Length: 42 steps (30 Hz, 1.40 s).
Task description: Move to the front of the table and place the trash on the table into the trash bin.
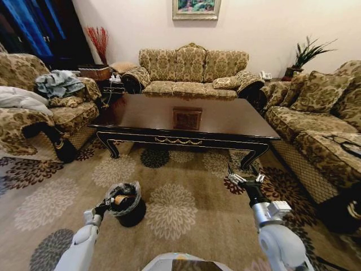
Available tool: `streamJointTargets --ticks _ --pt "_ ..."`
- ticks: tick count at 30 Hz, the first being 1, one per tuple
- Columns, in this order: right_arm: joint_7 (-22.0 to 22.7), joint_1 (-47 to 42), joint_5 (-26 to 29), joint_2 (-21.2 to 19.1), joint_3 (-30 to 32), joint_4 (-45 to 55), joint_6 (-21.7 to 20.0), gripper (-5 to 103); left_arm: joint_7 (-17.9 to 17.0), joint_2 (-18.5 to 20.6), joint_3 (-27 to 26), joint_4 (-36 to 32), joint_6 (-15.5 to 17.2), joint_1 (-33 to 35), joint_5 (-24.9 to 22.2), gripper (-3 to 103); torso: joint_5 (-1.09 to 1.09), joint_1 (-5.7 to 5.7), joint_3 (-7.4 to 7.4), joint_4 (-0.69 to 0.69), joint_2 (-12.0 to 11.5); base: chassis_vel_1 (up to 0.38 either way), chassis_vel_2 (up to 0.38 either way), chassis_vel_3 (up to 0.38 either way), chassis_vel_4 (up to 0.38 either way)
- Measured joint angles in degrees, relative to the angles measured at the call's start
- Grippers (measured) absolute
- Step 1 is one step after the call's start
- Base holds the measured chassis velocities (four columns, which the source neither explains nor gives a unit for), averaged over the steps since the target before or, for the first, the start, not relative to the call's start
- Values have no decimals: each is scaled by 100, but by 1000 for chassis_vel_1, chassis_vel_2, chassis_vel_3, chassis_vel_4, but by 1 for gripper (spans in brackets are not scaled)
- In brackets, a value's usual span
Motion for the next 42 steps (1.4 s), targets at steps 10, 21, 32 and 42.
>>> streamJointTargets --ticks 10,21,32,42 --pt "1 7 58 0 49 72 -4 100 150 17 -160 -430 44 290 -3 62 -1 9 13 0 23 0 0 0 0" --pt "-1 0 33 142 11 81 21 100 400 71 -390 -1352 497 922 -323 99 -1 17 26 1 43 0 0 0 0" --pt "-16 -12 36 159 23 14 102 100 981 80 -566 -1773 787 1145 -378 100 -1 23 34 0 57 0 0 0 0" --pt "-40 1 81 158 44 -72 168 100 1252 156 -627 -1329 607 1142 1054 100 -3 26 37 0 62 0 0 0 0"
